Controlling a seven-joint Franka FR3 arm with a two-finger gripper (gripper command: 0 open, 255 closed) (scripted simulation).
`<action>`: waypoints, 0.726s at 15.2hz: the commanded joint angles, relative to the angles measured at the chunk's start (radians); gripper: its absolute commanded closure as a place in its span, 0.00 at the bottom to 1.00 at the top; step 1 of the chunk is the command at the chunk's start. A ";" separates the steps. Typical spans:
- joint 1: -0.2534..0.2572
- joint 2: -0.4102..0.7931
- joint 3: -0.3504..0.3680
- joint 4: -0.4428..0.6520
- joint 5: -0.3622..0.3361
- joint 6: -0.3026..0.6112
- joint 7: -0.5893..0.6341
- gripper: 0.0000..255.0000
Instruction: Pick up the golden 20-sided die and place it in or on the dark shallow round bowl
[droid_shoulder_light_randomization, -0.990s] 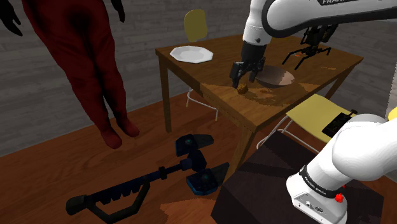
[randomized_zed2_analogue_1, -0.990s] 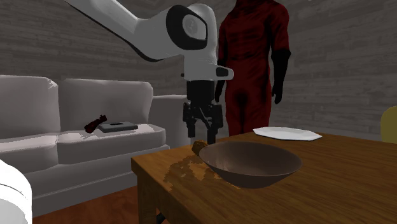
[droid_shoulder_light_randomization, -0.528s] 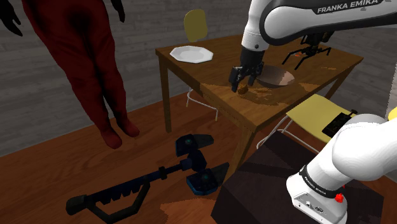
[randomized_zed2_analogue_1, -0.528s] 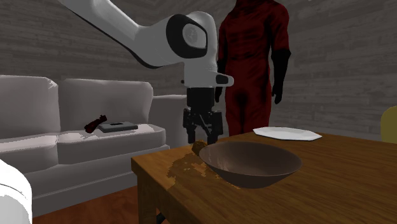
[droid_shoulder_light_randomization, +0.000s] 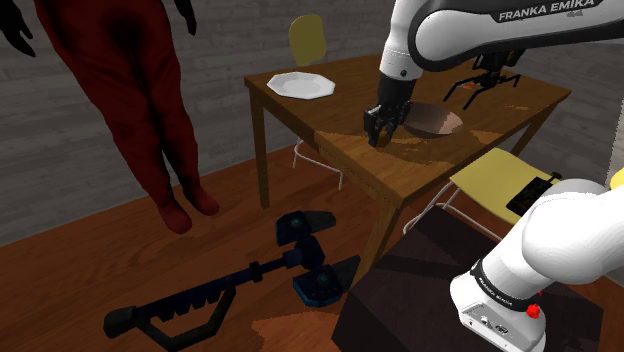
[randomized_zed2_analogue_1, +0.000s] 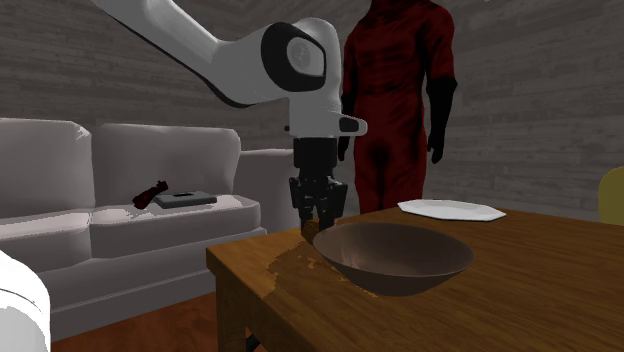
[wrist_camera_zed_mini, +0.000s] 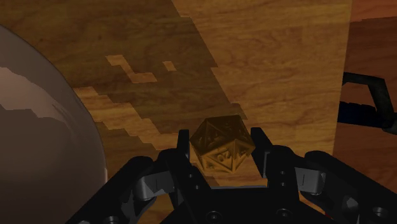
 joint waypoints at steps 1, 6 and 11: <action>0.000 0.000 0.000 0.000 0.000 0.000 0.000 1.00; 0.000 -0.002 -0.001 0.012 0.000 -0.014 0.000 1.00; -0.001 -0.008 -0.003 0.074 -0.002 -0.082 0.000 1.00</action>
